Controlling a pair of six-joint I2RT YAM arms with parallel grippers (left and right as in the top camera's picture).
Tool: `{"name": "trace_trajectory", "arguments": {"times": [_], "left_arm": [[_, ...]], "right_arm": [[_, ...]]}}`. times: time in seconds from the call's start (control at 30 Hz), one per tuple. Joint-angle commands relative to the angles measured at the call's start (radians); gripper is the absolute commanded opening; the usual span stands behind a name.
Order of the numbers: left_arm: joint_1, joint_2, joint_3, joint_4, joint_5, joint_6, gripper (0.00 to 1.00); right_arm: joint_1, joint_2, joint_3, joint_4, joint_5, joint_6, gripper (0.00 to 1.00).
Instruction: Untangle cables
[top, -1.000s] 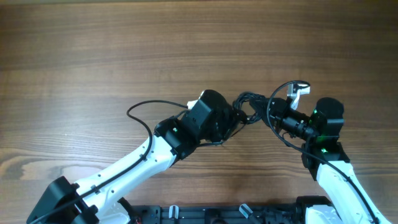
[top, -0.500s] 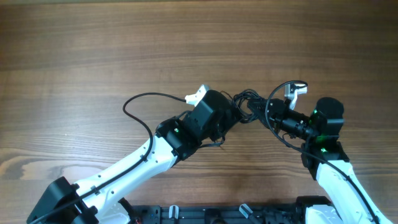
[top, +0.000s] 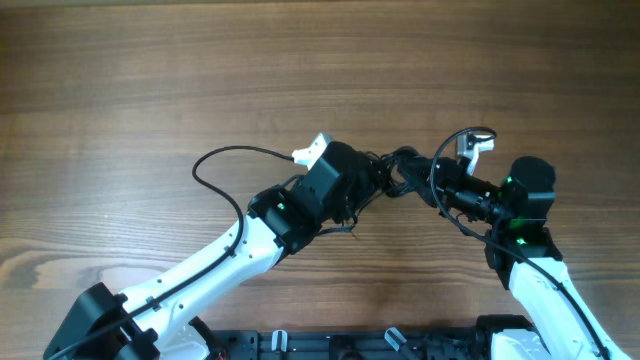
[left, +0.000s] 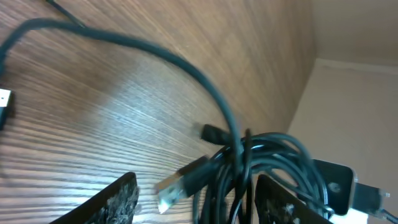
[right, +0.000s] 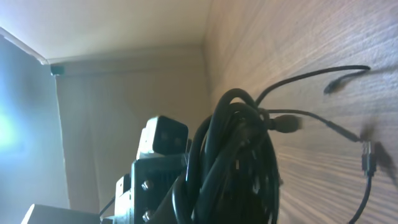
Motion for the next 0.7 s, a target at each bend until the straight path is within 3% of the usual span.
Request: {"name": "trace_trajectory", "arguments": {"times": [0.0,0.03,0.1,0.2,0.27,0.37,0.53,0.67], "left_arm": [[-0.002,0.01,-0.007,0.031,-0.023,0.027,0.59],[-0.003,0.01,-0.007,0.031,-0.023,0.032,0.57],[-0.004,0.01,-0.007,0.03,-0.023,0.156,0.55],[0.024,0.006,-0.007,0.009,-0.015,0.42,0.63],[0.064,-0.013,-0.007,-0.024,0.003,0.486,0.64],[0.175,-0.078,-0.007,-0.039,0.185,0.67,0.63],[0.294,-0.131,-0.007,-0.035,0.588,0.961,0.74],[0.315,-0.13,-0.007,-0.042,0.685,1.006,0.78]], "right_arm": [[-0.002,-0.004,0.006,0.011,-0.048,0.024,0.09],[-0.002,-0.004,0.006,0.019,-0.048,0.019,0.09],[-0.002,-0.004,0.006,0.06,-0.061,-0.005,0.09],[-0.002,-0.004,0.006,0.121,-0.084,-0.122,0.09],[-0.002,-0.004,0.006,0.127,-0.108,-0.224,0.09],[-0.002,-0.004,0.006,0.135,-0.163,-0.299,0.08],[-0.002,-0.004,0.006,0.24,-0.259,-0.378,0.07],[-0.002,-0.004,0.006,0.339,-0.356,-0.371,0.07]]}}
